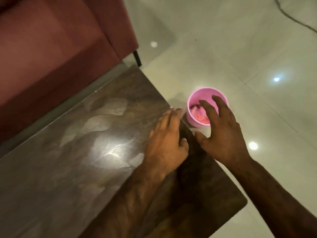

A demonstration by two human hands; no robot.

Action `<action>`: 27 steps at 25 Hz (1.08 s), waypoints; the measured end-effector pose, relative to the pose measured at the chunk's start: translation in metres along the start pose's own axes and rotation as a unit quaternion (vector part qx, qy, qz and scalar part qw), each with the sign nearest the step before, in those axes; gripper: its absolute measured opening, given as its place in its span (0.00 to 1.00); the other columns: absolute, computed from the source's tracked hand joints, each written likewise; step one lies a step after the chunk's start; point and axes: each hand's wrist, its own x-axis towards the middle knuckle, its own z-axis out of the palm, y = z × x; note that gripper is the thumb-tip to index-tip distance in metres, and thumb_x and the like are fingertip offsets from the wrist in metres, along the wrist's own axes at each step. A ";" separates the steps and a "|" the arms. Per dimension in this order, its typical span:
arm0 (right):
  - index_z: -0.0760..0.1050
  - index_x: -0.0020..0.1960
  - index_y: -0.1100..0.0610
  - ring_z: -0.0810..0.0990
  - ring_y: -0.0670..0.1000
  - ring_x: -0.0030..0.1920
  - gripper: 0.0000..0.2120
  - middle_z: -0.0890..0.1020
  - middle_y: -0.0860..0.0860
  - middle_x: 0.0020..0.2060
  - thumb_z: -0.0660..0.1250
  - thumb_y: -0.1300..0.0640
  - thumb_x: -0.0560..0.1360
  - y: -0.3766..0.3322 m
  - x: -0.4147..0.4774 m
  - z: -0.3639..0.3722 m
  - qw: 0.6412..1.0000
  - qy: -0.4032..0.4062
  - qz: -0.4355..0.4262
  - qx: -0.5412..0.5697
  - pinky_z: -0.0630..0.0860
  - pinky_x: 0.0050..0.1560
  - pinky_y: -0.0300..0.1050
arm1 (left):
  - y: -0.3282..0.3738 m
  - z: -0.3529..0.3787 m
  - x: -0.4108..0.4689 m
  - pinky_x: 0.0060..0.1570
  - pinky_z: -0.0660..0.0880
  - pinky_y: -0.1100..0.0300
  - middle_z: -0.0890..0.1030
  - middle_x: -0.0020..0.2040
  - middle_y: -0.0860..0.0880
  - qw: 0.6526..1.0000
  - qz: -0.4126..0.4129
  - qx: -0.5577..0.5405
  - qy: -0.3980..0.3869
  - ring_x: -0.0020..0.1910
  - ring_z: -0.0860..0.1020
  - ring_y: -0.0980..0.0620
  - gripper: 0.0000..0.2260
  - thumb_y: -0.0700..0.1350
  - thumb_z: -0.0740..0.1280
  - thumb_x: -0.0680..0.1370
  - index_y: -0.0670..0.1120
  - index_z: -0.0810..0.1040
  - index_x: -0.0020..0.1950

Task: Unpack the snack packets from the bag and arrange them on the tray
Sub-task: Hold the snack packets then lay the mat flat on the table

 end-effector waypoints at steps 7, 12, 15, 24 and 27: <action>0.54 0.83 0.41 0.58 0.56 0.84 0.46 0.53 0.48 0.85 0.74 0.43 0.73 -0.148 -0.059 0.030 0.988 -0.103 -0.113 -0.002 0.68 0.76 0.65 | -0.102 -0.051 -0.118 0.80 0.58 0.47 0.50 0.85 0.55 0.994 -0.073 -0.015 0.083 0.83 0.53 0.52 0.39 0.49 0.68 0.76 0.56 0.52 0.83; 0.54 0.84 0.39 0.59 0.54 0.84 0.44 0.51 0.45 0.85 0.72 0.40 0.73 -0.259 -0.113 0.071 0.970 -0.160 -0.182 -0.025 0.70 0.76 0.62 | -0.191 -0.090 -0.219 0.81 0.56 0.47 0.49 0.85 0.55 0.979 -0.145 -0.030 0.143 0.83 0.49 0.53 0.39 0.51 0.68 0.76 0.56 0.50 0.83; 0.54 0.83 0.40 0.60 0.55 0.83 0.45 0.51 0.45 0.85 0.73 0.40 0.73 -0.338 -0.153 0.108 0.951 -0.193 -0.238 -0.040 0.71 0.75 0.62 | -0.251 -0.114 -0.293 0.81 0.54 0.48 0.50 0.85 0.53 0.961 -0.197 -0.035 0.190 0.83 0.49 0.52 0.40 0.51 0.68 0.76 0.55 0.51 0.83; 0.55 0.83 0.41 0.60 0.55 0.83 0.43 0.51 0.47 0.85 0.72 0.41 0.74 -0.518 -0.290 0.230 0.886 -0.285 -0.361 -0.048 0.70 0.76 0.62 | -0.395 -0.118 -0.496 0.78 0.58 0.49 0.55 0.84 0.49 0.892 -0.352 -0.070 0.275 0.83 0.55 0.49 0.38 0.50 0.69 0.75 0.50 0.58 0.82; 0.58 0.83 0.43 0.61 0.55 0.83 0.42 0.55 0.48 0.85 0.73 0.44 0.74 -0.561 -0.343 0.268 0.862 -0.320 -0.389 -0.053 0.69 0.76 0.58 | -0.433 -0.106 -0.557 0.77 0.60 0.48 0.59 0.83 0.46 0.865 -0.403 -0.094 0.284 0.82 0.58 0.46 0.38 0.49 0.70 0.74 0.49 0.59 0.82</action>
